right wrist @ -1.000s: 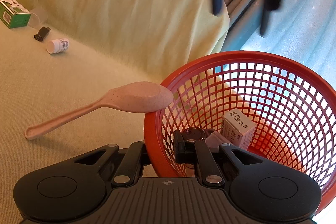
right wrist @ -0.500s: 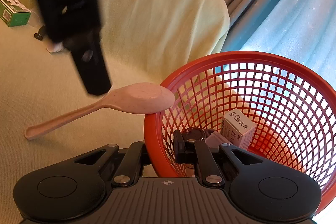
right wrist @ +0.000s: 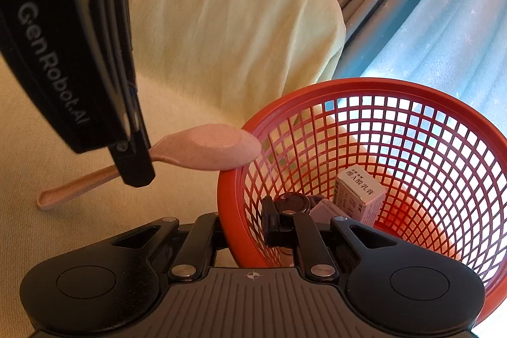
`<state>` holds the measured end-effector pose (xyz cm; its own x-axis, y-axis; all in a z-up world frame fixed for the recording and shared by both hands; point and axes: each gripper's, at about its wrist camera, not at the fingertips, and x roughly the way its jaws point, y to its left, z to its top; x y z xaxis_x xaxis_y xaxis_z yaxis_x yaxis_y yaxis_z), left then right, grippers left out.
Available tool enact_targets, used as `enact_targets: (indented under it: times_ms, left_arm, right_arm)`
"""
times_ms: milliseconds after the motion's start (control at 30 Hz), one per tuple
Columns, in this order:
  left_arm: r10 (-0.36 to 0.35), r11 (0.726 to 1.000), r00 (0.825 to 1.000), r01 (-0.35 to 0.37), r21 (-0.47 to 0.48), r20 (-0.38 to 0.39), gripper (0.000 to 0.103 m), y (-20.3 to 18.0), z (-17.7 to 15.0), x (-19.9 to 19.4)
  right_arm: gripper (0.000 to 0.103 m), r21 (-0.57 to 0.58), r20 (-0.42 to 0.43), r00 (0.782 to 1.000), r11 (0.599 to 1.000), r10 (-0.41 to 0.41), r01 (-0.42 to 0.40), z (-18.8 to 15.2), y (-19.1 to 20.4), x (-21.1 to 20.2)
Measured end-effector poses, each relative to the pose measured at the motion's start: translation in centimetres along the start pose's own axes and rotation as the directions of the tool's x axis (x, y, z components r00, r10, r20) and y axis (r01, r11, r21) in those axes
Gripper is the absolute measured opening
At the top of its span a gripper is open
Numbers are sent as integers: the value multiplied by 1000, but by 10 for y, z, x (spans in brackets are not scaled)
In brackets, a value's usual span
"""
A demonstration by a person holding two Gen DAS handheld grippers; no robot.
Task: Organize objects
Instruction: 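Lower the spoon into the basket beside the right gripper and release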
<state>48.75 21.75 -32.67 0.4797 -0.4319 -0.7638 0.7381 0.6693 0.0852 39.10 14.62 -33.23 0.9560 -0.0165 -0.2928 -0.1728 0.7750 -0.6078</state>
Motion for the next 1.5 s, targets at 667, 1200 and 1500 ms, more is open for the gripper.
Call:
enact_targets:
  times_ms: [667,1200,1500]
  left_arm:
    - [-34,983,988,6,184,151,0,-41,93,-34]
    - [-27,990,991,8,144,129,3,-33,99,-29]
    - [-62,997,996,60,39,60,10,-11,64,-24]
  right_arm:
    - [7,7,3,1000,1000,4,-4,3,-1,0]
    - [7,23,5,1000,1000,10,-10,4,-3,3]
    - [7,27,6,1000,1000,8,-8,5,-2,5]
